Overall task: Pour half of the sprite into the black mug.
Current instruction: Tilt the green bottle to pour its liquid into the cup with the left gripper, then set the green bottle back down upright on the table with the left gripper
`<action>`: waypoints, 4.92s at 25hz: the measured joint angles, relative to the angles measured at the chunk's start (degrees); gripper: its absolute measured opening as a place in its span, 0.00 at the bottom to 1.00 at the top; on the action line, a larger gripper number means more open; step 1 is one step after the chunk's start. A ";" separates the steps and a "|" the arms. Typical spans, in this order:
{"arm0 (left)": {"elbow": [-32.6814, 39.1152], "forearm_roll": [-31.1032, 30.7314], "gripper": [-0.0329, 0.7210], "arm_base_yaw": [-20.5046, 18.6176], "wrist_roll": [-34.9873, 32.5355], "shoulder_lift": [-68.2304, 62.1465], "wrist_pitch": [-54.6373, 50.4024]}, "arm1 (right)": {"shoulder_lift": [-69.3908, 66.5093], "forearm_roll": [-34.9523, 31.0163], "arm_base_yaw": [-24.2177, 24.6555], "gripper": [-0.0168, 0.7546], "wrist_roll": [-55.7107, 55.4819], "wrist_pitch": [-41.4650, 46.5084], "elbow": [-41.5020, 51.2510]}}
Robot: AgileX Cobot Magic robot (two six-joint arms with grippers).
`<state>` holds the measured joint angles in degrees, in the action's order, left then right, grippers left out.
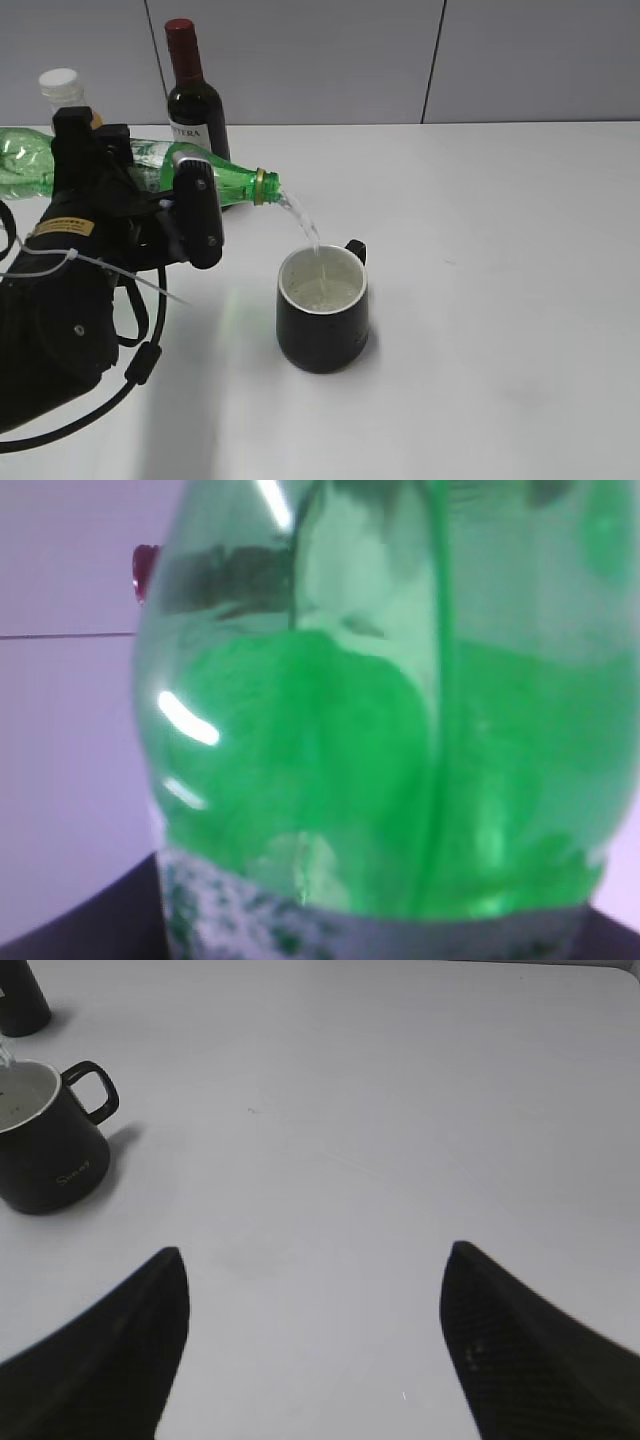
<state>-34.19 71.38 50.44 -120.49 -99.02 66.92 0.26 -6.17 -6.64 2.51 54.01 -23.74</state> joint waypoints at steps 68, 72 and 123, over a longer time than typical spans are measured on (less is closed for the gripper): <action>-24.02 -73.11 0.65 -17.51 121.27 -17.56 -18.63 | 0.00 0.00 0.00 0.79 0.00 0.00 0.00; -30.05 -74.67 0.65 -17.34 121.50 -22.42 -19.84 | 0.00 0.00 0.00 0.79 0.00 0.00 0.00; -29.66 -69.53 0.85 -17.50 121.67 -23.03 -25.65 | 0.00 0.00 0.00 0.79 0.05 0.00 0.00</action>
<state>-63.84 1.85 32.94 1.18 -122.05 41.27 0.26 -6.17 -6.64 2.56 54.01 -23.74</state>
